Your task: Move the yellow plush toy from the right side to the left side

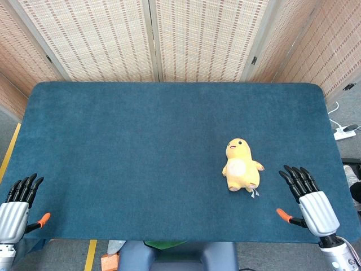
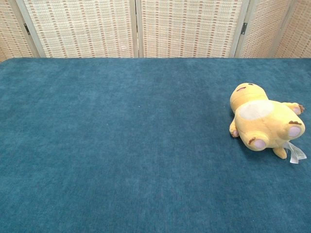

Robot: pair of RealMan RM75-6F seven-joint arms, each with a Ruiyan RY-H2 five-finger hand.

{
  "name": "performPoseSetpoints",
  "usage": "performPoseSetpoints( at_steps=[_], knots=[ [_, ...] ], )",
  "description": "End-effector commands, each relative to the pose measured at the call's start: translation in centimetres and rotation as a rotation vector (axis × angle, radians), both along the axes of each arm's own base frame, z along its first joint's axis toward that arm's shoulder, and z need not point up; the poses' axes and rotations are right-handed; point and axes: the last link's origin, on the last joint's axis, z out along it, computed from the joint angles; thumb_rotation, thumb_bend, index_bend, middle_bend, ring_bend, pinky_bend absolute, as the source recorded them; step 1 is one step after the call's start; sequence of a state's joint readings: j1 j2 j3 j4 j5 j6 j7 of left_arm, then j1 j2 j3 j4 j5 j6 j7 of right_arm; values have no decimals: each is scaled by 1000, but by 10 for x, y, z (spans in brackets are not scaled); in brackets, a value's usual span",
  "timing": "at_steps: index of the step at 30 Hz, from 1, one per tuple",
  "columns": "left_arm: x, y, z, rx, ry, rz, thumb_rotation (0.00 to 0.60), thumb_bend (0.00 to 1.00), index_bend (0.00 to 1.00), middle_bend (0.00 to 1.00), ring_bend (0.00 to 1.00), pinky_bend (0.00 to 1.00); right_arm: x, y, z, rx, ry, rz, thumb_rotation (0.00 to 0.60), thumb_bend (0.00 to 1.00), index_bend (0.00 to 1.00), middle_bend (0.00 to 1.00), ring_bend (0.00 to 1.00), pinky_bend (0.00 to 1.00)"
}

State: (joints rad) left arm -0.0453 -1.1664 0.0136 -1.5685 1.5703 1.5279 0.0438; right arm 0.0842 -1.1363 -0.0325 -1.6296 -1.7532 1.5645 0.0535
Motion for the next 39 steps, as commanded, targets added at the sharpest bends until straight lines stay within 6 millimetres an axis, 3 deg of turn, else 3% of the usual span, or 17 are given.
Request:
performPoseSetpoints(
  at_steps=[1,7,17,24,26,27,28,29,30,31,34,39],
  knots=[
    [0,0,-1,-3,3,-2,600,232,0,0,0,0,-1,-2,0,5,11,-9,600,129,0,0,0,0],
    [0,2,-2,-11,7,1,600,232,0,0,0,0,4,-21,-23,106,51,25,600,129,0,0,0,0],
    [-3,8,-4,-9,32,17,600,232,0,0,0,0,5,-103,-73,310,199,-88,600,137,0,0,0,0],
    [-5,10,-3,-11,32,30,600,231,0,0,0,0,3,-130,-98,364,243,-137,600,160,0,0,0,0],
    [-5,10,-4,-13,32,31,600,231,0,0,0,0,4,-135,-103,360,254,-129,600,211,0,0,0,23],
    [-6,9,-4,-15,33,32,600,232,0,0,0,0,5,-136,-104,348,266,-114,600,236,11,6,0,75],
    [-6,9,-4,-17,33,33,600,233,0,0,0,0,6,-138,-104,322,273,-101,600,295,99,81,53,255],
    [-6,9,-5,-19,33,34,600,234,0,0,0,0,8,-138,-105,281,268,-81,600,356,247,238,190,475],
    [-6,9,-5,-20,33,34,600,235,0,0,0,0,10,-137,-107,264,254,-71,600,402,368,370,301,610],
    [-6,9,-4,-20,33,35,600,235,0,0,0,0,13,-136,-108,248,242,-49,600,484,556,584,506,788],
    [-6,9,-4,-21,30,35,600,235,0,0,0,0,24,-132,-107,184,200,63,600,617,757,774,700,941],
    [-5,10,-5,-19,38,35,600,249,0,0,0,0,68,-131,-113,107,25,337,600,677,811,808,734,968]
  ],
)
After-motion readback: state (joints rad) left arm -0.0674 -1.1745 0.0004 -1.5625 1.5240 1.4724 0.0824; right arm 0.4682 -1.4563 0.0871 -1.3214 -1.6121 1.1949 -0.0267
